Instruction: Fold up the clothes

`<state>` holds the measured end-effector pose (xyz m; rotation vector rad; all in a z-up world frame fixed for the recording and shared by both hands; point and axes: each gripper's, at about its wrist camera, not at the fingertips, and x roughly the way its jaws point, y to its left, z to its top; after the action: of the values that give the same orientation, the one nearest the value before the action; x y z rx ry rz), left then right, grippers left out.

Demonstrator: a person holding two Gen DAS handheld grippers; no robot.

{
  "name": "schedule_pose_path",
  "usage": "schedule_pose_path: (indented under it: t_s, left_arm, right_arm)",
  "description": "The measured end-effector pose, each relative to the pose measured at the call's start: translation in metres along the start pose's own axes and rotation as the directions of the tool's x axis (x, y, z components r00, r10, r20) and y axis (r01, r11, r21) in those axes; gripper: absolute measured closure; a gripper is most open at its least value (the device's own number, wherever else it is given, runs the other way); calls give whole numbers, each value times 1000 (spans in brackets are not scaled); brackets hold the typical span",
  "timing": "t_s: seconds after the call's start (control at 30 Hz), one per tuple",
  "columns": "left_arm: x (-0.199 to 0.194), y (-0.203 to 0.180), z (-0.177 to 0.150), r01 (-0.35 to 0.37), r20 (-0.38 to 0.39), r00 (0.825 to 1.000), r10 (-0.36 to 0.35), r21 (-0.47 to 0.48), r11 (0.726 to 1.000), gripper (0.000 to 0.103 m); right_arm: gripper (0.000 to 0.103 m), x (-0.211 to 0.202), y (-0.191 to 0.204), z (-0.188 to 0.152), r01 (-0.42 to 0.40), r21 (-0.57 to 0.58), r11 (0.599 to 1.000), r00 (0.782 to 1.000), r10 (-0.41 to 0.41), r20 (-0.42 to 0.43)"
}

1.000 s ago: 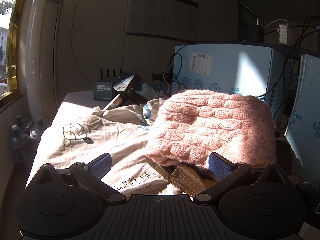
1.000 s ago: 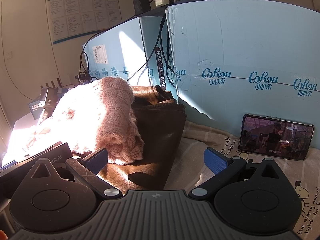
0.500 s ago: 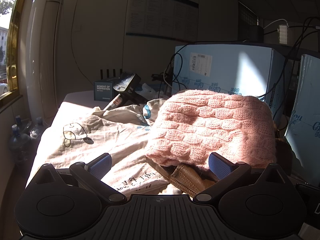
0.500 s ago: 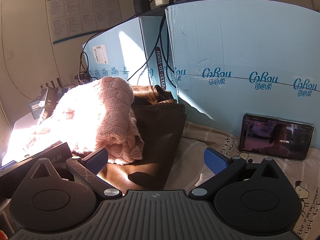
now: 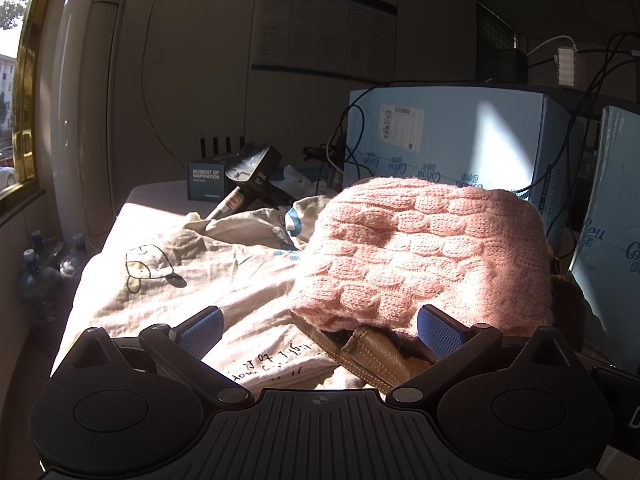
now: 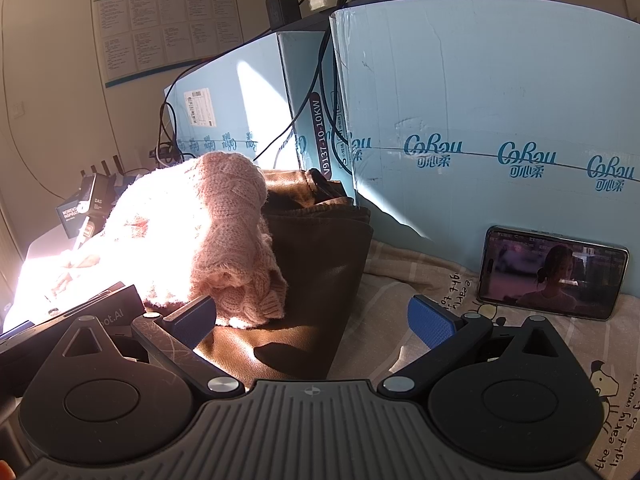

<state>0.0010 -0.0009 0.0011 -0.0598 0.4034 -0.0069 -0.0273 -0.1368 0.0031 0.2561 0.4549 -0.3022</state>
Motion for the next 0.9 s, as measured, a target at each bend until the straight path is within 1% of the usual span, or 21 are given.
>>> schedule_pose_path:
  t_s: [0.5, 0.6, 0.9]
  left_arm:
    - [-1, 2, 0, 0, 3, 1000, 0, -6, 1000, 0]
    - [-1, 3, 1, 2, 2, 1000, -2, -11, 1000, 0]
    - [-1, 5, 1, 7, -2, 1000, -7, -22, 1000, 0]
  right_arm:
    - [0, -1, 0, 0, 1, 3, 1000, 1000, -1, 5]
    - [0, -5, -1, 2, 5, 10, 1000, 1000, -5, 24]
    - [0, -22, 5, 7, -18, 13, 1000, 997, 16, 78]
